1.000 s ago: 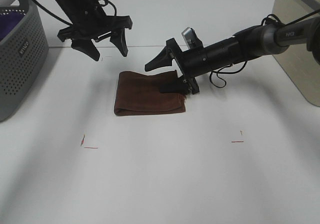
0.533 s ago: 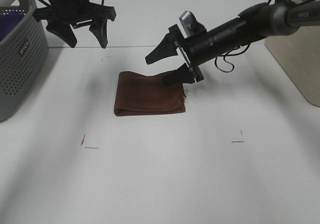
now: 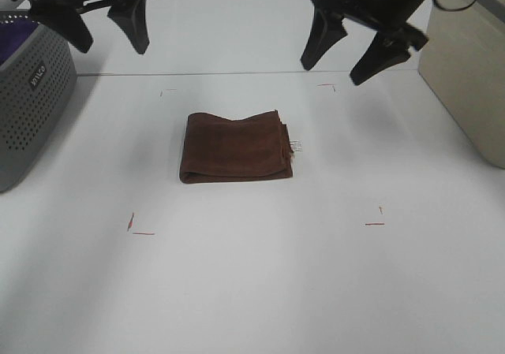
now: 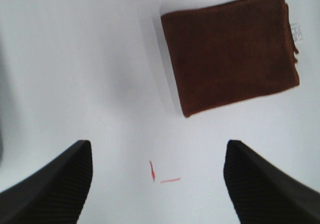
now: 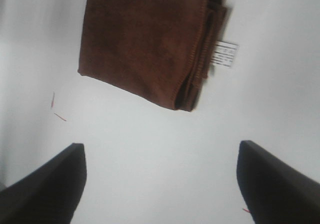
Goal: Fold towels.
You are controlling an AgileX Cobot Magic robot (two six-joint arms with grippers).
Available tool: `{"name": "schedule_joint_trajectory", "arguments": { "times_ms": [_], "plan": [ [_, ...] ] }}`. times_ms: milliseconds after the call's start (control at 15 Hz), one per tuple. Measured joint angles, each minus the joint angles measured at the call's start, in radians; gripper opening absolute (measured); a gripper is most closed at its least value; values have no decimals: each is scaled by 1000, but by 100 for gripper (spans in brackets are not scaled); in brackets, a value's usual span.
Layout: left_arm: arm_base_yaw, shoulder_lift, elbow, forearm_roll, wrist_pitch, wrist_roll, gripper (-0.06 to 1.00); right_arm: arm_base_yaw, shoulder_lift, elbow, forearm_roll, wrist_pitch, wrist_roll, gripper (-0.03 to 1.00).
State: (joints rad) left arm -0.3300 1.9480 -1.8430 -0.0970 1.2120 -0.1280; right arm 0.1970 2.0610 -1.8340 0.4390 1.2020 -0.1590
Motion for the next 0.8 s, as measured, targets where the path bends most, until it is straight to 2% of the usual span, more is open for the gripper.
{"name": "schedule_joint_trajectory", "arguments": {
  "times_ms": [267, 333, 533, 800],
  "plan": [
    [-21, -299, 331, 58, 2, -18, 70, 0, -315, 195, -148, 4, 64, 78],
    [-21, -492, 489, 64, 3, -28, 70, 0, -486, 346, -190, 5, 72, 78],
    [-21, -725, 682, 64, 2, -36, 70, 0, -693, 548, -207, 3, 72, 78],
    [-21, -1090, 955, 65, 3, -37, 70, 0, -1009, 895, -223, -16, 72, 78]
  ]
}}
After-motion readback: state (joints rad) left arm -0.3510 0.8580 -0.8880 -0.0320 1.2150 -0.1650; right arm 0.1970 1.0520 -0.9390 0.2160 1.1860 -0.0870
